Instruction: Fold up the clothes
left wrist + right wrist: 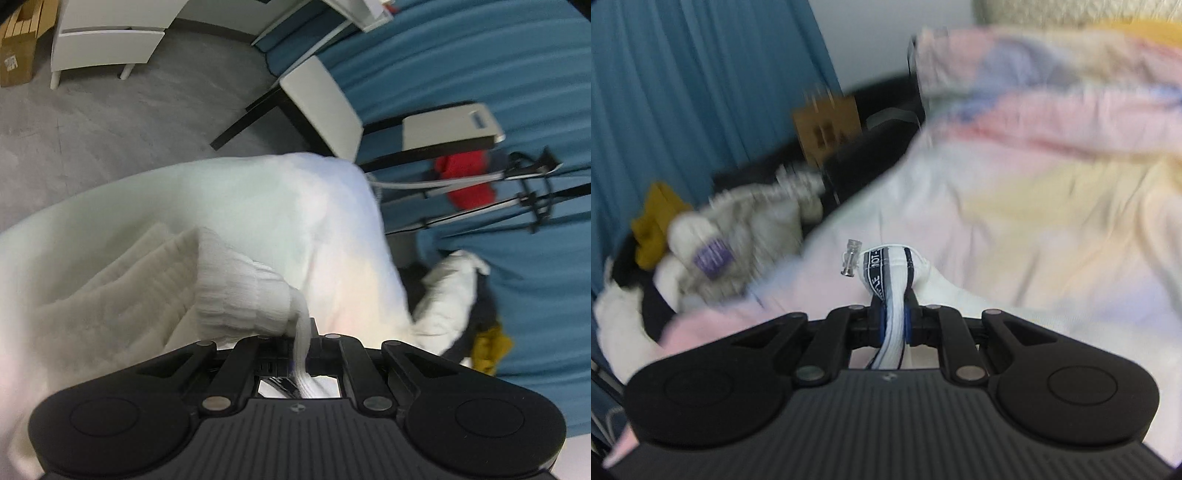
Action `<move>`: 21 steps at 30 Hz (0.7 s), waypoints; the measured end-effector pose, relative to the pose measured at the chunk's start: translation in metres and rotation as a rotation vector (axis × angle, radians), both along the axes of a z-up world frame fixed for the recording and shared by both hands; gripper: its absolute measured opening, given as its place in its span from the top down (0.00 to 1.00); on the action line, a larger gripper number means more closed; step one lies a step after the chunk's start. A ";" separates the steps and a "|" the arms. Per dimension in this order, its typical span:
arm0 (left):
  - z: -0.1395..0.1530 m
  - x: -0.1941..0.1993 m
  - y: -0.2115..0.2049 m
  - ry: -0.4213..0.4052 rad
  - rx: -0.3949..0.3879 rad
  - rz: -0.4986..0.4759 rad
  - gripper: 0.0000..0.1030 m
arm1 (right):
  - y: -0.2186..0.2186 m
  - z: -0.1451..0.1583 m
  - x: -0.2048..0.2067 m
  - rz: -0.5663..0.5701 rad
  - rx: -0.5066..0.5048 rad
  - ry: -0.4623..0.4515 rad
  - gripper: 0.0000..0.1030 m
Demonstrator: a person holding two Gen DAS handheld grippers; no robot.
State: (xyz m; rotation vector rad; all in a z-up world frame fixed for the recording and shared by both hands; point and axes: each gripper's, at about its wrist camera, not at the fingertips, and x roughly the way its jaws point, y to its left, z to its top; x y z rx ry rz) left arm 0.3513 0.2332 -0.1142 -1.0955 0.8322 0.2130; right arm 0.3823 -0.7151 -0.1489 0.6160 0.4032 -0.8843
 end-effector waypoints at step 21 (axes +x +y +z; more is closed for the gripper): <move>0.035 -0.160 -0.029 -0.268 0.066 -0.163 0.20 | 0.028 -0.035 -0.215 -0.098 0.348 -0.431 0.37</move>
